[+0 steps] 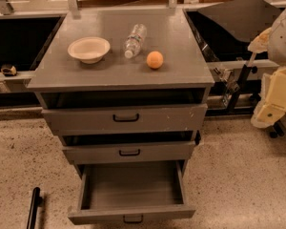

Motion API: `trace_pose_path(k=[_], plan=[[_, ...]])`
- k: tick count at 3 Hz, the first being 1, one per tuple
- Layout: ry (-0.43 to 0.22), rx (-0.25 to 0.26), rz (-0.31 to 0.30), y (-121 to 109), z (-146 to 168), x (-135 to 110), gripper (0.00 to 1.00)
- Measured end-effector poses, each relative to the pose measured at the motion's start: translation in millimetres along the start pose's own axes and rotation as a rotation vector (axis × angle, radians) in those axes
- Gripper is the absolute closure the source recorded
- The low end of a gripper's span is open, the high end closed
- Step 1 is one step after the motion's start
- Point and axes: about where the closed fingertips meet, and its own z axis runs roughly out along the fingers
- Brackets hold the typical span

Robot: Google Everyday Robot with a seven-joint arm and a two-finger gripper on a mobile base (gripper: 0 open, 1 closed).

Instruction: Place orange into bottom drawer

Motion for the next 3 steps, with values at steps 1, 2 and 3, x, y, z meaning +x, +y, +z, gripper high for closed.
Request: trace_pose_path(k=[1,2,3], plan=[[0.000,0.000,0.000,0,0,0,0.00],[-0.046,-0.007,-0.001,-20,16,-17,0.00],[-0.149,0.029,-0.036,-75,38,-54,0.00]])
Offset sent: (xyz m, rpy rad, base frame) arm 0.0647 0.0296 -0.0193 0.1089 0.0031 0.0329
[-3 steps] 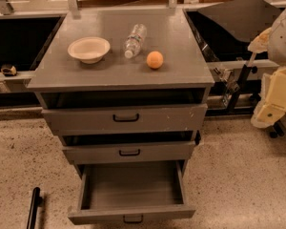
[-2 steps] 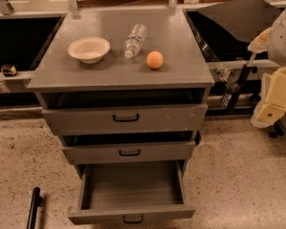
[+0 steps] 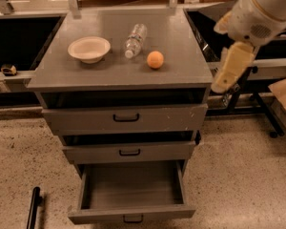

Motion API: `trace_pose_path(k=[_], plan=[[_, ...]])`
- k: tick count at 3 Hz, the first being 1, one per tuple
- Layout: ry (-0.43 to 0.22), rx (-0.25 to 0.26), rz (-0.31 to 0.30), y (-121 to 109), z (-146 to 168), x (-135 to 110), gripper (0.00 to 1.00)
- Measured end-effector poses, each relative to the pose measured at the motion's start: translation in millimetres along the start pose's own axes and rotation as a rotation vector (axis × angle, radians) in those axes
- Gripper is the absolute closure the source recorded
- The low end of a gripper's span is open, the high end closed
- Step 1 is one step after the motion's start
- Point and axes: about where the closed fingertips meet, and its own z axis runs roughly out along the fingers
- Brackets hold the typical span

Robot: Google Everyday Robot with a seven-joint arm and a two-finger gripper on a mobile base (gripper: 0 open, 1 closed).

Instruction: Place orange into bottom drawer

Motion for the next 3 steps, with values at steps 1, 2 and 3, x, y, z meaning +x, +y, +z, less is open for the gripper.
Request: trace_pose_path(k=[1,2,3], plan=[[-0.140,0.040,-0.055,-64,42,-60,0.00],[-0.295,0.014,-0.007,-117,113,-107,0.00],[-0.338,-0.068,0.068,-126,169,-123,0.00]])
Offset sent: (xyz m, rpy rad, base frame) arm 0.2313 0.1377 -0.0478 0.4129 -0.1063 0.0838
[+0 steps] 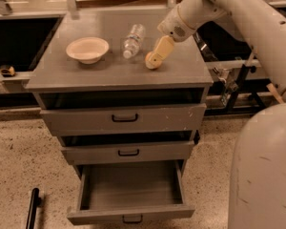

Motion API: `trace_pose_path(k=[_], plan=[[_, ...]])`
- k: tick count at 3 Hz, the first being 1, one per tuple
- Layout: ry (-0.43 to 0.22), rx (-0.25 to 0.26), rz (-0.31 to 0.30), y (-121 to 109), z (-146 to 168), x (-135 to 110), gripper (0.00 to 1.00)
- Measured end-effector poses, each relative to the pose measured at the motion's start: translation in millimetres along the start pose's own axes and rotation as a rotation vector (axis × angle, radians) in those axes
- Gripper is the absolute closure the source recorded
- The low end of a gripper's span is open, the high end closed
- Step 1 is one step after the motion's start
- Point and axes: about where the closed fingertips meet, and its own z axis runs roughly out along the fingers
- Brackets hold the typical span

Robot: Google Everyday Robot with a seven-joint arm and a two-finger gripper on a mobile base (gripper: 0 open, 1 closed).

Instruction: Place orange into bottom drawer

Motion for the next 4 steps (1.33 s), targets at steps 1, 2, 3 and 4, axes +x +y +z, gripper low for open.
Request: trace_pose_path(k=[1,2,3,4], plan=[[-0.004,-0.016,0.015,-3,14,3,0.00],[-0.027,-0.012,0.012,-3,23,4,0.00],[-0.049,0.012,0.020,-8,33,13,0.00],[-0.066,0.040,0.037,-14,37,22,0.00]])
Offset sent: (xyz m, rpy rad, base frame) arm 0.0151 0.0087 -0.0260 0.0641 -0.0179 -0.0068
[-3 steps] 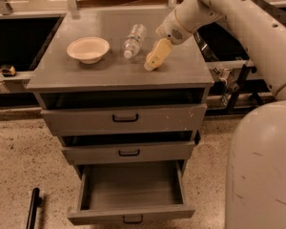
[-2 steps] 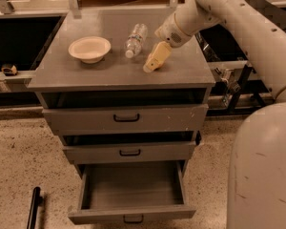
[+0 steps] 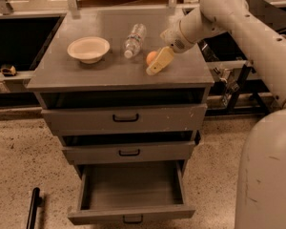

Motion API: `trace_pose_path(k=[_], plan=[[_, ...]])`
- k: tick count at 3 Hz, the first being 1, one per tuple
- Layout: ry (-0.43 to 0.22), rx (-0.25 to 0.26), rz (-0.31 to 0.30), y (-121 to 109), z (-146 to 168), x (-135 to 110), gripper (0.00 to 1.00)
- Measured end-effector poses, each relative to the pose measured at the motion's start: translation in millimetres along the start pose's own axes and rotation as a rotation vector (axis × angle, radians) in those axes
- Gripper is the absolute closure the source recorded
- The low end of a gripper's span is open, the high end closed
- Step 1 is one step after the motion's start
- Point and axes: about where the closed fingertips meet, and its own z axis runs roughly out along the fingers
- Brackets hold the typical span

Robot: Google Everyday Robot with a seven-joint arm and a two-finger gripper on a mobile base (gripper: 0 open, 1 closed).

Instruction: Place orange into bottom drawer

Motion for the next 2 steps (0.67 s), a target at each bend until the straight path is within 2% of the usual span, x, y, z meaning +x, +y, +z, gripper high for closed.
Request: trace_pose_path(k=[1,2], plan=[[-0.024,0.008,0.012,-2.5,2.5,4.4,0.14],[-0.050,0.008,0.032,-5.2,4.1,9.5,0.38]])
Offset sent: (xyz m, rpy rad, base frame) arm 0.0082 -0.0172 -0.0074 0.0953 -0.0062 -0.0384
